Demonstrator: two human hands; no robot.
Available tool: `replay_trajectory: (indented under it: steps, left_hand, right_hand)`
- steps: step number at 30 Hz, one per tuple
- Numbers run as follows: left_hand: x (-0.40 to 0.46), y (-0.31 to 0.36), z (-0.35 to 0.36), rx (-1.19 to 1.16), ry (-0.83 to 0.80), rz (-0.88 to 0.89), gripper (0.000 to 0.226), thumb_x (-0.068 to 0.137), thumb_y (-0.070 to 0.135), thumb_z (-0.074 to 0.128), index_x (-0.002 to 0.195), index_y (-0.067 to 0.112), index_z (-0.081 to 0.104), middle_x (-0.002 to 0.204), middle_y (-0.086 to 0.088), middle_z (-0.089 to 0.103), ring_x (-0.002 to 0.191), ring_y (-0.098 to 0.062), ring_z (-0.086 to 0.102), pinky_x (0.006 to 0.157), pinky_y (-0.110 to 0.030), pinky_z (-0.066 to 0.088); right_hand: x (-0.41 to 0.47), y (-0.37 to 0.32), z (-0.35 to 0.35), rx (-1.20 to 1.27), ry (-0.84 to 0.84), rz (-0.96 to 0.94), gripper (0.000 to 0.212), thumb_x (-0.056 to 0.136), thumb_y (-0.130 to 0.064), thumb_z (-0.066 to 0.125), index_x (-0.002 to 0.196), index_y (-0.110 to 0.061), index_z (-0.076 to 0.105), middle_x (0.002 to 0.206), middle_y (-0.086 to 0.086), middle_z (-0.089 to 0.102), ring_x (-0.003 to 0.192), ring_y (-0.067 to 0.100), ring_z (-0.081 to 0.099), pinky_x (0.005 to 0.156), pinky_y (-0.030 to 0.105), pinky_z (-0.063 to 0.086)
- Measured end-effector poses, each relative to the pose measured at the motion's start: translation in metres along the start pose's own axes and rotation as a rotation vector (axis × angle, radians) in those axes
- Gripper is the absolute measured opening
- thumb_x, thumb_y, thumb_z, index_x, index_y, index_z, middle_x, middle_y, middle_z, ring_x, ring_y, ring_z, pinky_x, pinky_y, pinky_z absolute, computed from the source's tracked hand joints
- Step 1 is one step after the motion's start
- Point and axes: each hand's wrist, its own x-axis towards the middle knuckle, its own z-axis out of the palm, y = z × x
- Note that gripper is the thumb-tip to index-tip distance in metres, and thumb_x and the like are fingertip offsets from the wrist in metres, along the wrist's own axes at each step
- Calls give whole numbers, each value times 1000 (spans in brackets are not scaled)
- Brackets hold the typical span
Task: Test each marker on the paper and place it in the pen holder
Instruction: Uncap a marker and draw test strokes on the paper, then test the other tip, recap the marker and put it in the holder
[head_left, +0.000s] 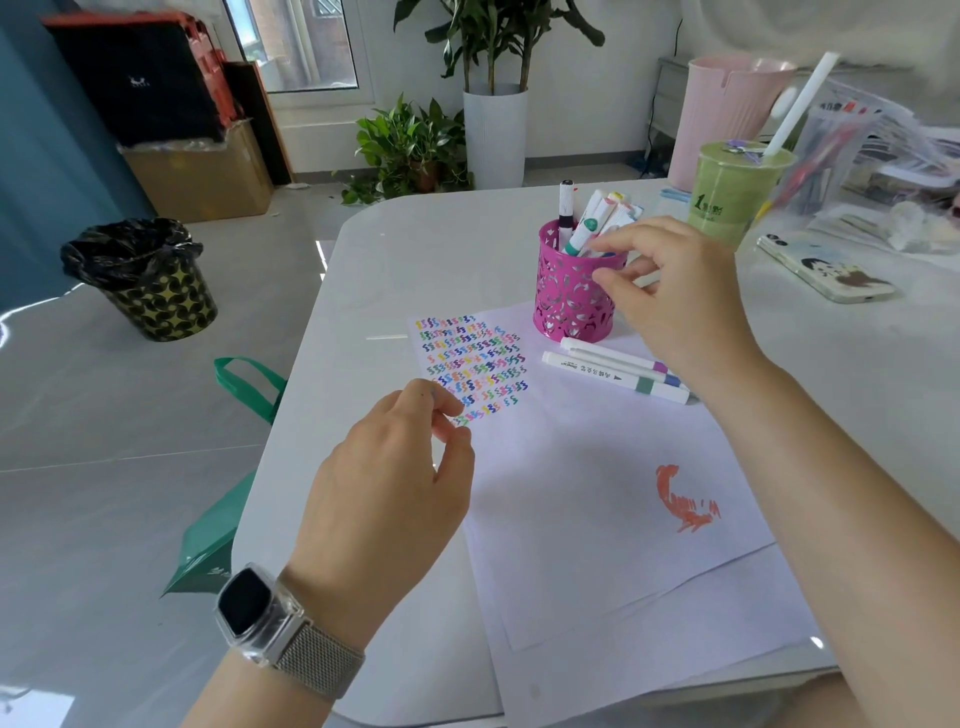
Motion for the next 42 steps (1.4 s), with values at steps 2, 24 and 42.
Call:
replay_trajectory:
  steps: [2,24,42]
  left_hand:
    - [0,-1,0,2,0,2,11,87,30,48,97,30,52,85,18,57,56,-7,55,69,-34,48]
    - [5,-3,2,-261,-128,48,24,91,42,40,97,24,54,90,15,62,76,-2,59,67,-13,45]
    - [-10,9,8,228,-101,374,35,87,49,16,61,26,12,46,3,22,43,-28,30,42,-34,23]
  right_hand:
    - [0,-2,2,-26,-61,40,15,83,-10,69,92,-20,74,86,-10,65,60,4,52,63,8,39]
    - [-48,-90,15,810,-424,253,21,90,-24,64,79,-16,48,54,-9,54,46,10,49,50,20,42]
    - [-49,-87,33,713,-242,763,40,79,-14,61,52,-19,33,42,-9,26,42,15,24,42,21,22]
